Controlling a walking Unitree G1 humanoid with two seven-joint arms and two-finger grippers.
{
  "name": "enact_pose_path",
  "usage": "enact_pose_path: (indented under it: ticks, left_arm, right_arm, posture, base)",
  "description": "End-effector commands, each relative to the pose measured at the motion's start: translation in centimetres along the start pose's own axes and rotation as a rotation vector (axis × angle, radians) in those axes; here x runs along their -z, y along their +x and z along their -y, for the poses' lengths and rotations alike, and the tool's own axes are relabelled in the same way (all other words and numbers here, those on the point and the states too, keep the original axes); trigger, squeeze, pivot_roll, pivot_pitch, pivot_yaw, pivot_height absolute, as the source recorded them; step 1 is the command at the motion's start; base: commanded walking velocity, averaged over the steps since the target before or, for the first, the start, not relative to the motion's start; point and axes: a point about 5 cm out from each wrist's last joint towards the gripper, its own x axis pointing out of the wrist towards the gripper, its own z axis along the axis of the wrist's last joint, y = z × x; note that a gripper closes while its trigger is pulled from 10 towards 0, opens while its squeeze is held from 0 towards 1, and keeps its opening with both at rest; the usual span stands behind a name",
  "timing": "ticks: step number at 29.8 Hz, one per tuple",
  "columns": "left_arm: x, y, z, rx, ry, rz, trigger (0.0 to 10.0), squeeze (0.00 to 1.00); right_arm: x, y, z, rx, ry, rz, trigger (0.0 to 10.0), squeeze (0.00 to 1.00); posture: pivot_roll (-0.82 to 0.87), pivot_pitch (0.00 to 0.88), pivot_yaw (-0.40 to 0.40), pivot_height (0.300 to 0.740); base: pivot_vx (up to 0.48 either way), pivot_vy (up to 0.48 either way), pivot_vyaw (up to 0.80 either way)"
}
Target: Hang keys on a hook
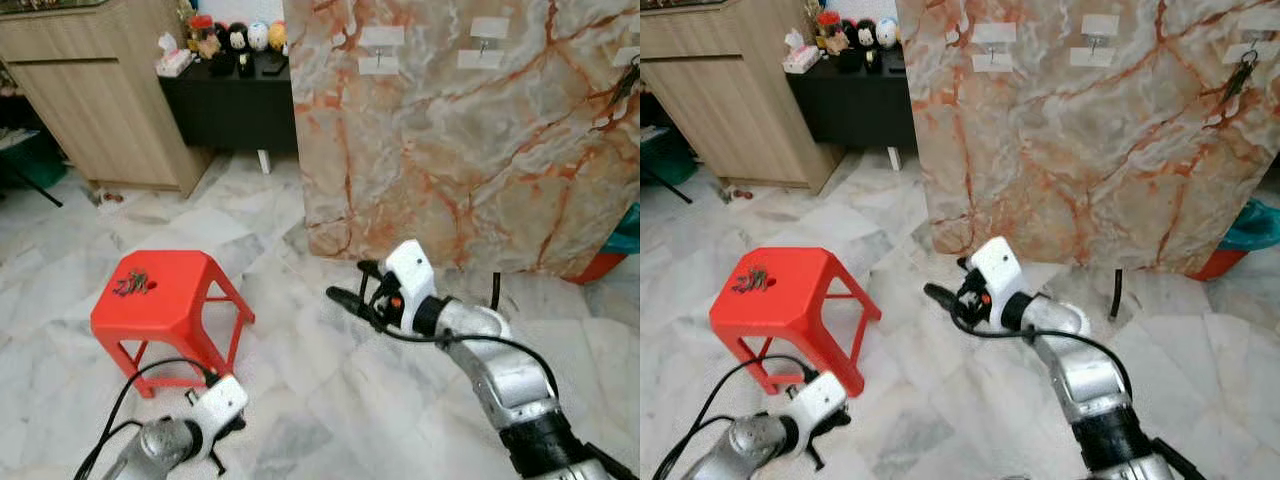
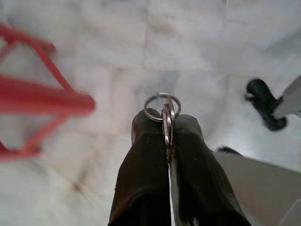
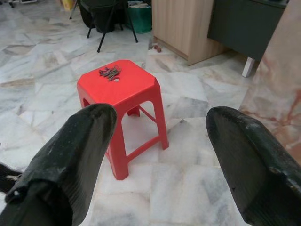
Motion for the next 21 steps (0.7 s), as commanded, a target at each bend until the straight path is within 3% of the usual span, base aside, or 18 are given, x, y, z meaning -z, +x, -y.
enact_pose_path:
  ticks: [1, 2, 5, 6, 7, 8, 14, 15, 16, 21]
  left_arm:
    - [2.5, -0.3, 0.2, 0.0, -0.089, -0.092, 10.0, 0.0]
    - [4.0, -0.3, 0.7, 0.018, -0.101, -0.156, 10.0, 0.0]
    - [5.2, -0.4, 1.3, 0.026, -0.134, -0.195, 10.0, 0.0]
    - [5.6, -0.5, 1.3, 0.007, -0.186, -0.184, 10.0, 0.0]
    - [5.4, -0.5, 0.9, -0.053, -0.261, -0.108, 10.0, 0.0]
    - [5.2, -0.5, 0.7, -0.073, -0.279, -0.083, 10.0, 0.0]
    - [-1.4, -1.2, -2.0, -0.145, -0.289, 0.297, 10.0, 0.0]
    - [-1.4, -1.2, -2.0, -0.145, -0.289, 0.297, 10.0, 0.0]
    - [-3.8, -1.7, -2.7, -0.163, -0.27, 0.404, 10.0, 0.0]
    - [-8.7, -3.2, -3.3, -0.181, -0.232, 0.63, 10.0, 0.0]
  right_arm:
    - [-0.3, 0.0, -0.3, -0.01, -0.008, 0.005, 10.0, 0.0]
    - [-0.3, 0.0, -0.4, -0.011, -0.007, 0.005, 10.0, 0.0]
    - [-0.3, -0.1, -0.5, -0.011, -0.005, 0.004, 10.0, 0.0]
    - [-0.2, -0.1, -0.6, -0.01, -0.003, 0.004, 10.0, 0.0]
    - [-0.2, -0.2, -0.6, -0.008, -0.001, 0.003, 10.0, 0.0]
    - [-0.2, -0.3, -0.6, -0.007, -0.001, 0.003, 10.0, 0.0]
    - [-0.5, -0.3, -0.9, -0.018, -0.003, 0.007, 10.0, 0.0]
    - [-0.5, -0.3, -0.9, -0.018, -0.003, 0.007, 10.0, 0.0]
    - [-0.6, -0.1, -0.9, -0.02, -0.003, 0.011, 10.0, 0.0]
    - [-1.4, -0.2, -0.2, 0.023, 0.007, 0.05, 10.0, 0.0]
  posture:
    - [0.13, 0.103, 0.077, 0.74]
    - [0.13, 0.108, 0.08, 0.74]
    - [0.13, 0.117, 0.083, 0.74]
    - [0.13, 0.119, 0.083, 0.74]
    - [0.12, 0.123, 0.083, 0.74]
    - [0.12, 0.125, 0.083, 0.74]
    - [0.13, 0.134, 0.074, 0.74]
    - [0.13, 0.134, 0.074, 0.74]
    - [0.13, 0.133, 0.069, 0.74]
    - [0.13, 0.121, 0.059, 0.74]
  base:
    - [0.0, 0.0, 0.0]
    - [0.0, 0.0, 0.0]
    - [0.0, 0.0, 0.0]
    - [0.0, 0.0, 0.0]
    - [0.0, 0.0, 0.0]
    - [0.0, 0.0, 0.0]
    - [0.0, 0.0, 0.0]
    - [0.0, 0.0, 0.0]
    - [0.0, 0.0, 0.0]
    - [0.0, 0.0, 0.0]
